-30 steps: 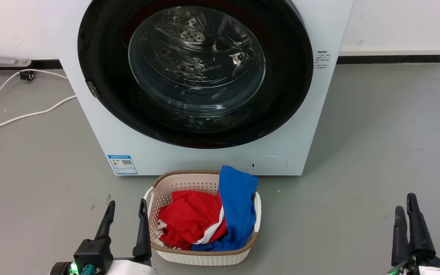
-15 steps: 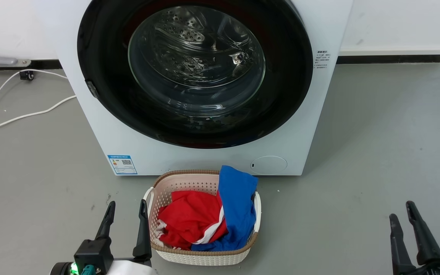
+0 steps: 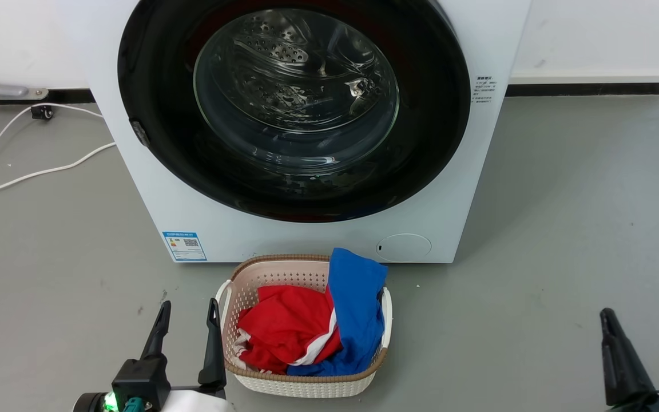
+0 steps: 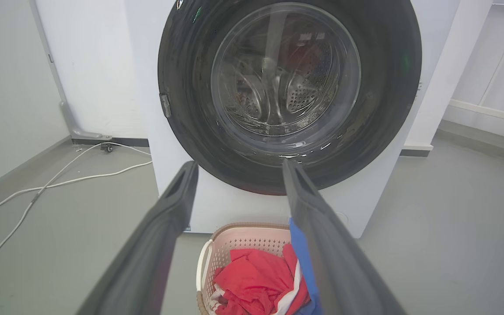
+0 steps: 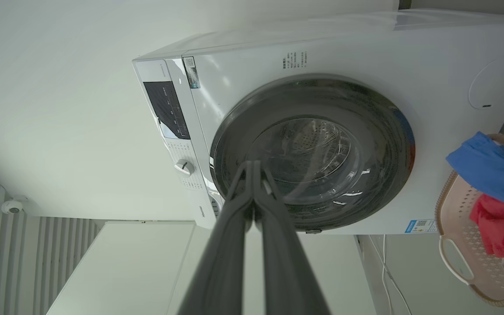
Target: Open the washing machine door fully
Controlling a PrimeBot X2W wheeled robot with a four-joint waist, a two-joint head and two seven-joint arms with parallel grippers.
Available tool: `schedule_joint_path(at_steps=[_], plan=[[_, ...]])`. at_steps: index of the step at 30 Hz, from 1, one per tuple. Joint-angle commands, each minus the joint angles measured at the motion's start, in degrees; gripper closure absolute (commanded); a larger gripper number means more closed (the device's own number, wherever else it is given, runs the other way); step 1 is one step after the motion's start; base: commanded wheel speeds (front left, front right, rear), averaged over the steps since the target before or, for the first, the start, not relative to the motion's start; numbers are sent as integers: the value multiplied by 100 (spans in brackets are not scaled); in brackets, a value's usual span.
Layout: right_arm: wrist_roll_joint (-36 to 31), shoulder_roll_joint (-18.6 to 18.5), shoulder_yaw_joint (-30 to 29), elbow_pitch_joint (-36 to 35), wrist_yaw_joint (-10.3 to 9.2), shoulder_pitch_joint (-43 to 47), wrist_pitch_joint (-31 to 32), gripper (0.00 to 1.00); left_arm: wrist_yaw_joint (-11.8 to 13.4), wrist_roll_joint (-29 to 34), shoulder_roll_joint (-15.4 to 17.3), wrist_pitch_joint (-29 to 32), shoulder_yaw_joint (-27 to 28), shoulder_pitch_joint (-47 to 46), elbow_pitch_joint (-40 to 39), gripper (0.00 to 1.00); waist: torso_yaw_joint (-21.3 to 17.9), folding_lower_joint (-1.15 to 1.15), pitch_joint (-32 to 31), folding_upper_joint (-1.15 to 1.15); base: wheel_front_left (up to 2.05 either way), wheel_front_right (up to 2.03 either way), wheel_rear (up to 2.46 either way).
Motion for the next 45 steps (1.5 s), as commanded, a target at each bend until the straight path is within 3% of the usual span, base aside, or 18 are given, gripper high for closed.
schedule_joint_path(at_steps=[1,12,22,31,45], plan=[[9,-5,-89,-26,2,-73,-37,100,27,39,-2,-16,4,35,-35,0,6,0,11,0,0,0,0],[-184,-144,-1144,339,3,-967,303,100,72,165,-2,-16,6,-95,-146,0,70,0,205,0,0,0,0],[-419,-757,-1780,1171,3,-2705,649,100,85,394,-1,-16,-1,-512,-331,0,276,0,1003,0,0,0,0],[-683,-1404,-1566,1852,3,-4183,1182,100,120,476,-1,-16,-37,-978,-528,0,478,0,1787,0,0,0,0],[-1256,-2261,-684,3080,3,-6357,1945,100,251,384,-1,-16,-211,-1506,-714,0,802,0,2793,0,0,0,0]])
